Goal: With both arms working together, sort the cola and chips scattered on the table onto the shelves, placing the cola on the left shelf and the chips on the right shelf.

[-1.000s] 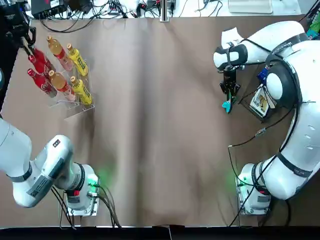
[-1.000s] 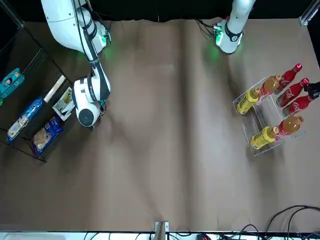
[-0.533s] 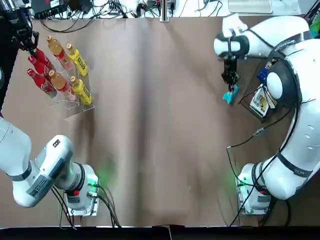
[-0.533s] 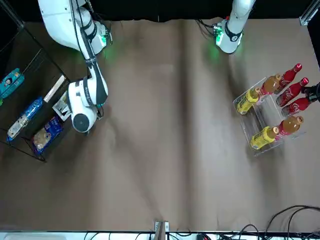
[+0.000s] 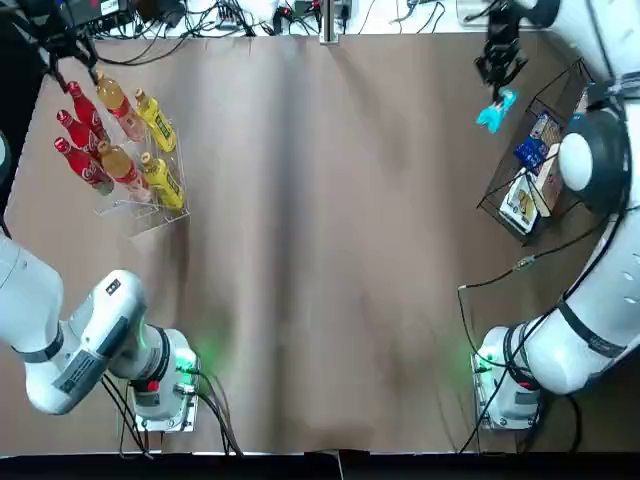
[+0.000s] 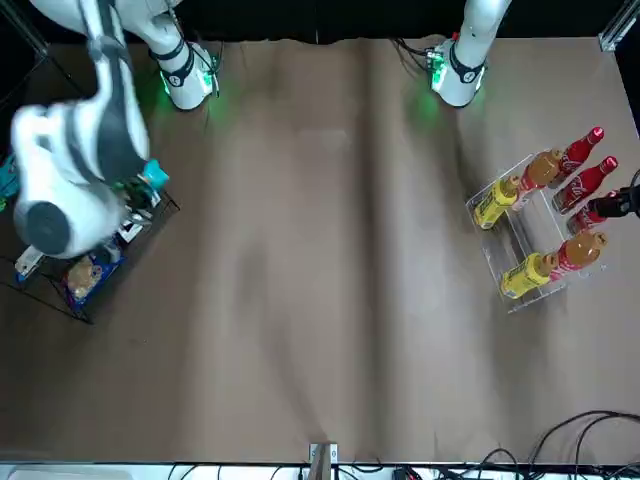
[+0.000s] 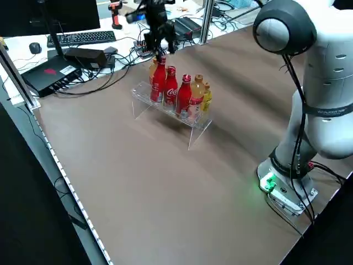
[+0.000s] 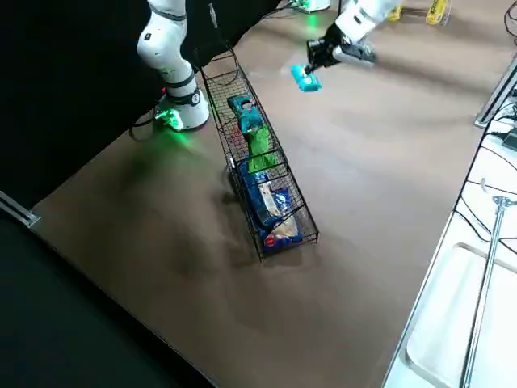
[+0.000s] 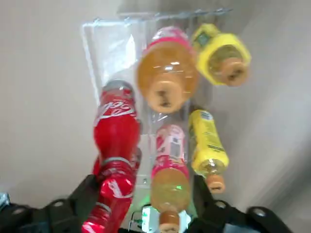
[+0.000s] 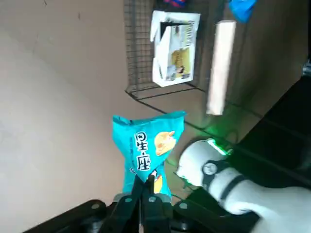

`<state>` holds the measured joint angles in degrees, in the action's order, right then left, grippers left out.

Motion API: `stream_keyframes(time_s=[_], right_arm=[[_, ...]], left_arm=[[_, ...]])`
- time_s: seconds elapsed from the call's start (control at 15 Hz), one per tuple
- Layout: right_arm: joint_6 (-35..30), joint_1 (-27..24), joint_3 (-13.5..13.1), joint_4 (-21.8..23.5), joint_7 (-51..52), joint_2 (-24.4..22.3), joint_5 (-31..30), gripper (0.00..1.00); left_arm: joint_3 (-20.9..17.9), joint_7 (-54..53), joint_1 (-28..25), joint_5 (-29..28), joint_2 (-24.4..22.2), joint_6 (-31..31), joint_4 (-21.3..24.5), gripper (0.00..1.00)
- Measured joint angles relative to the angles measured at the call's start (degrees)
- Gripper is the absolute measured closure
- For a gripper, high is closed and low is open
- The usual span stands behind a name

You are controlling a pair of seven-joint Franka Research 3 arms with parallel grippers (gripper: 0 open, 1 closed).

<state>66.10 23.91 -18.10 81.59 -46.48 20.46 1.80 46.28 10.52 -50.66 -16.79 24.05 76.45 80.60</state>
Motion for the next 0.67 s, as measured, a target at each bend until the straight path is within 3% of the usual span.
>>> stream_keyframes(time_s=[0.13, 0.4, 0.67], right_arm=[[-5.30, -2.73, -0.15, -2.21, 4.13, -2.74, -0.55, 0.98], [-11.96, -7.37, -0.26, -4.95, 11.15, -8.44, -2.68, 0.98], [-14.11, -9.46, -0.25, -6.08, 19.69, -11.58, -9.92, 0.97]], left_arm=[[3.00, -1.70, 0.25, -0.01, -1.08, 0.16, -0.02, 0.00], [8.85, -6.10, 0.71, -3.96, -1.73, 0.17, 0.20, 0.00], [10.04, -8.11, 6.34, -9.13, -1.50, 0.17, 0.79, 0.00]])
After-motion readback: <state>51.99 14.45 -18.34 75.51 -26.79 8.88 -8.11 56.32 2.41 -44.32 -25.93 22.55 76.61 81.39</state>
